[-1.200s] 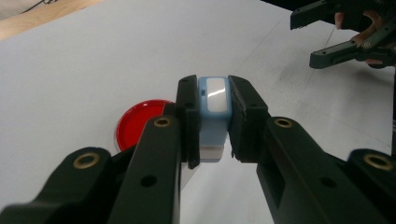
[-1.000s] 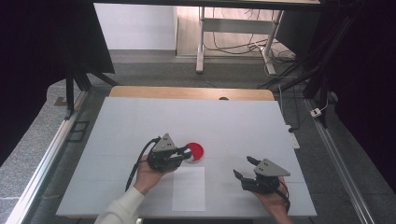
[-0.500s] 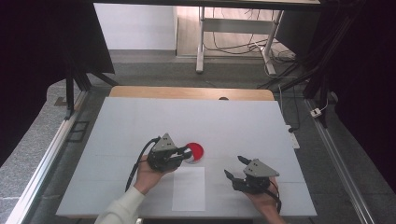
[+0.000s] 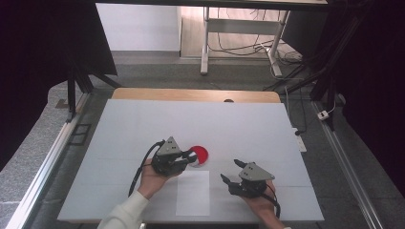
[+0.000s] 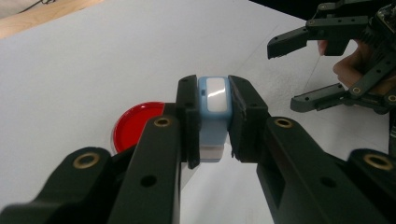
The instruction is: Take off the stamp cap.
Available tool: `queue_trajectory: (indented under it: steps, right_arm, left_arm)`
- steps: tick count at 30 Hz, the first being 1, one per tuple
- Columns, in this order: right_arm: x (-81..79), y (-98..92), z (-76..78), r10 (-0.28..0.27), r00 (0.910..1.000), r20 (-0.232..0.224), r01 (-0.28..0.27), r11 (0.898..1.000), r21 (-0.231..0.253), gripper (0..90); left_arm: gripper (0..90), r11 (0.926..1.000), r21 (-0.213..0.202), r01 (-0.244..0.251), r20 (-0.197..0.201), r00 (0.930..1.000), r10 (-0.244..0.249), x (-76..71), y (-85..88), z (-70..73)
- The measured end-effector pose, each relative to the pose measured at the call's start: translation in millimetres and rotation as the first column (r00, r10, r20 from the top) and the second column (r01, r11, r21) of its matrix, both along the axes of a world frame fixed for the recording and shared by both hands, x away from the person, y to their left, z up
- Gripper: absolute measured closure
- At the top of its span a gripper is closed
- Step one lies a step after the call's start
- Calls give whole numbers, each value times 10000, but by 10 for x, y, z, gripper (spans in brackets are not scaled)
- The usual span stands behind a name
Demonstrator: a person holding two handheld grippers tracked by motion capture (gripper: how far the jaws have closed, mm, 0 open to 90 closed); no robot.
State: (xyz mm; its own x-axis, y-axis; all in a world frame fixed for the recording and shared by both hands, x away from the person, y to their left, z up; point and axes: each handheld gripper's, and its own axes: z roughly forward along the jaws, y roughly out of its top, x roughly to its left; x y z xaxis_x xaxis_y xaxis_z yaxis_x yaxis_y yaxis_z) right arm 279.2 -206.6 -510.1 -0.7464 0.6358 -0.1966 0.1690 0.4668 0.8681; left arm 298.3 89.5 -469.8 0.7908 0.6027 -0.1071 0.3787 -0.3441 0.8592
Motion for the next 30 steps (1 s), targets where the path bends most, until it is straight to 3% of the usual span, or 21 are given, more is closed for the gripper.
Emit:
queue_trajectory:
  steps: [17, 30]
  right_arm:
    - [6, 215, -20, 398, 9991, -150, -397, 9992, 27, 292]
    - [4, 344, 50, 552, 9983, -161, -549, 9983, 198, 298]
  left_arm:
    - [750, 9999, -166, 27, -55, 10000, -28, -3, -24, 1]
    - [750, 9992, -401, -51, -91, 9999, 47, -18, -86, 41]
